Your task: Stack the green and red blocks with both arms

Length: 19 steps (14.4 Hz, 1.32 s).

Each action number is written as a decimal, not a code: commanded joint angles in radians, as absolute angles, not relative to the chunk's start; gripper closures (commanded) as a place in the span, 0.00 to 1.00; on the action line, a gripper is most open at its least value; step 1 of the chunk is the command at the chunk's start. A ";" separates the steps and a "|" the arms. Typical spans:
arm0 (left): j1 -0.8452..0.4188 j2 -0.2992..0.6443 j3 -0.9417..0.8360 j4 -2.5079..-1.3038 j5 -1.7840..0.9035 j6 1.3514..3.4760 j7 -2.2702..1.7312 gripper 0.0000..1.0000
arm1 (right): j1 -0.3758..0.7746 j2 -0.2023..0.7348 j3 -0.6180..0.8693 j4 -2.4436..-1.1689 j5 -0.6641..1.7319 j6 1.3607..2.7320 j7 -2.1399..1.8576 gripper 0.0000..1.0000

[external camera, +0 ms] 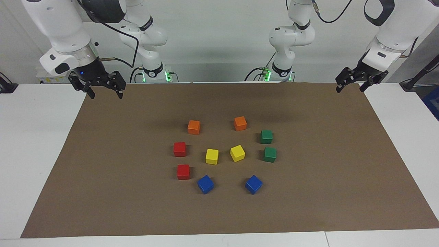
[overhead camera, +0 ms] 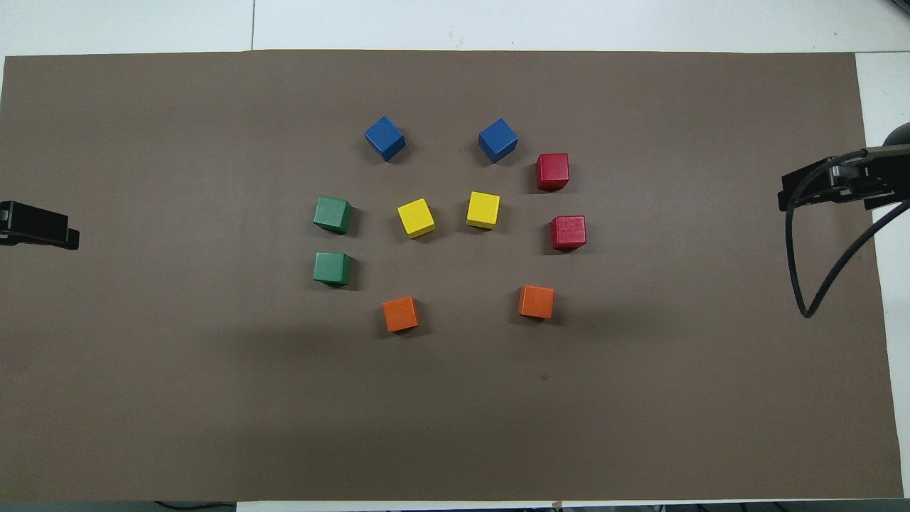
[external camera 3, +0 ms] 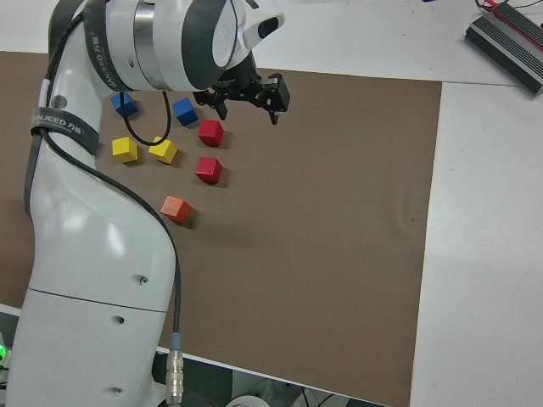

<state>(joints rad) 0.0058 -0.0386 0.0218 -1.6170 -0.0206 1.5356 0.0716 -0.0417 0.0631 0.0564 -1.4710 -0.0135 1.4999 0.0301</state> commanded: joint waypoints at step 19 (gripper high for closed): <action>-0.107 -0.113 0.017 -1.790 -0.012 1.690 -0.051 0.00 | -0.083 0.035 0.066 -1.505 -0.011 1.543 -0.002 0.00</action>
<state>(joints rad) -0.0596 -0.0536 0.0112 -1.6788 -0.0208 1.5985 -0.0201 -0.0590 0.0604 0.0560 -1.4721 -0.0135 1.5169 0.0300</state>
